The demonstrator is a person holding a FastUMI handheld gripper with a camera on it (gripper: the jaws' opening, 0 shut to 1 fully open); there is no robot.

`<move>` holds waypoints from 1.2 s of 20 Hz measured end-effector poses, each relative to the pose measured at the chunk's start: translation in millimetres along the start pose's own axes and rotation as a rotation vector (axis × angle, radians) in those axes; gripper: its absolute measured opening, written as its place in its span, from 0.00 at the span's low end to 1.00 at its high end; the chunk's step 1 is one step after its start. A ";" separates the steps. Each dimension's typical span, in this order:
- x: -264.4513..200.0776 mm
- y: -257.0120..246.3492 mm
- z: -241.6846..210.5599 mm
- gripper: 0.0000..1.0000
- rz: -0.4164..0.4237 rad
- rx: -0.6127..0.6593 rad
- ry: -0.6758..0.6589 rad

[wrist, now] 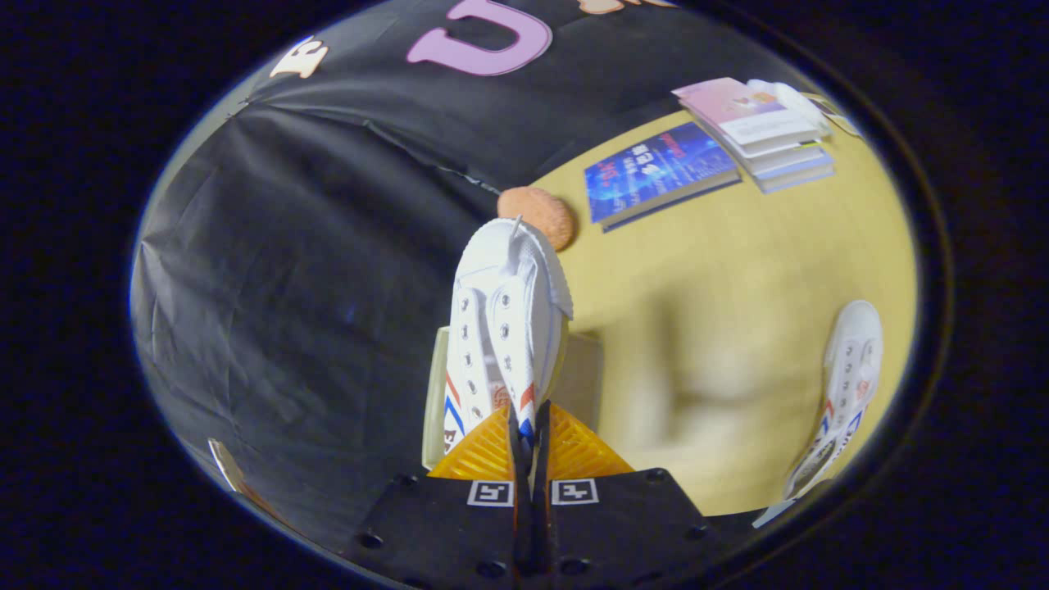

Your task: Open the storage box then place both shoes into the box .Put the left shoe in first, then the right shoe, with the right side of both shoes facing outward in a uniform manner.

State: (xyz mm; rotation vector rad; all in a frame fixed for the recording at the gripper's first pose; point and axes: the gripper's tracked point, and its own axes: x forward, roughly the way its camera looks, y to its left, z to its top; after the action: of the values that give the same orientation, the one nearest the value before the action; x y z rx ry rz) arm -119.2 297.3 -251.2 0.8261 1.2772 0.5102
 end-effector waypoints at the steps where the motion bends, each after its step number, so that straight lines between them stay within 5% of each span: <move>1: 5.0 17.1 -3.3 0.03 0.025 -0.013 0.012; 9: 69.0 70.2 -62.6 0.03 0.061 -0.071 0.162; 24: 139.0 65.6 -108.9 0.03 -0.066 0.038 0.283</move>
State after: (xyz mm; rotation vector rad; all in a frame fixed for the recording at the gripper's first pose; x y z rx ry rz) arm -183.9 468.8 -295.0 0.7587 1.5734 0.5655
